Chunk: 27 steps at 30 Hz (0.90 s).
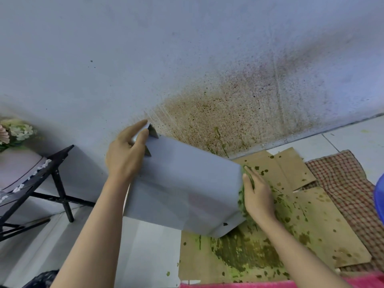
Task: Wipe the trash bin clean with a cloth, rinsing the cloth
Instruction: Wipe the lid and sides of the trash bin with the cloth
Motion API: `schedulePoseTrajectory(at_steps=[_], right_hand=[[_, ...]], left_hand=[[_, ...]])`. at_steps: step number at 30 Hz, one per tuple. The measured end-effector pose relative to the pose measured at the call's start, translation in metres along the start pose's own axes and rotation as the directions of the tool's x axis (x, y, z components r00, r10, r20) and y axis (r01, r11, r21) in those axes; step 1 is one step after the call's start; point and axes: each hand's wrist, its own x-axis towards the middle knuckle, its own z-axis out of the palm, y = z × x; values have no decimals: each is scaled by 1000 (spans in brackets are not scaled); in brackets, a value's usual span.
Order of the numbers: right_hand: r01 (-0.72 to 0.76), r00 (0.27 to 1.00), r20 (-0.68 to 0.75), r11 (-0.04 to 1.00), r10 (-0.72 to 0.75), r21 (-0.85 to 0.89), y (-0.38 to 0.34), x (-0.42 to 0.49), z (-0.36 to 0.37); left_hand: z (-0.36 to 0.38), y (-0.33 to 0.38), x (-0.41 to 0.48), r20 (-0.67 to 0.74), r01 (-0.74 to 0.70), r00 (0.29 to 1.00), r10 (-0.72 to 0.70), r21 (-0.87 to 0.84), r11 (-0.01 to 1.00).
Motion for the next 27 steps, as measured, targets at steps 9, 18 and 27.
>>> schedulePoseTrajectory(at_steps=[9, 18, 27], right_hand=[[491, 871, 78, 857, -485, -156, -122, -24, 55], [780, 569, 35, 526, -821, -340, -36, -33, 46], [11, 999, -50, 997, -7, 82, 25, -29, -22]], left_hand=[[1, 3, -1, 25, -2, 1000, 1, 23, 1000], [-1, 1, -5, 17, -44, 999, 43, 36, 998], [22, 36, -13, 40, -107, 994, 103, 97, 990]])
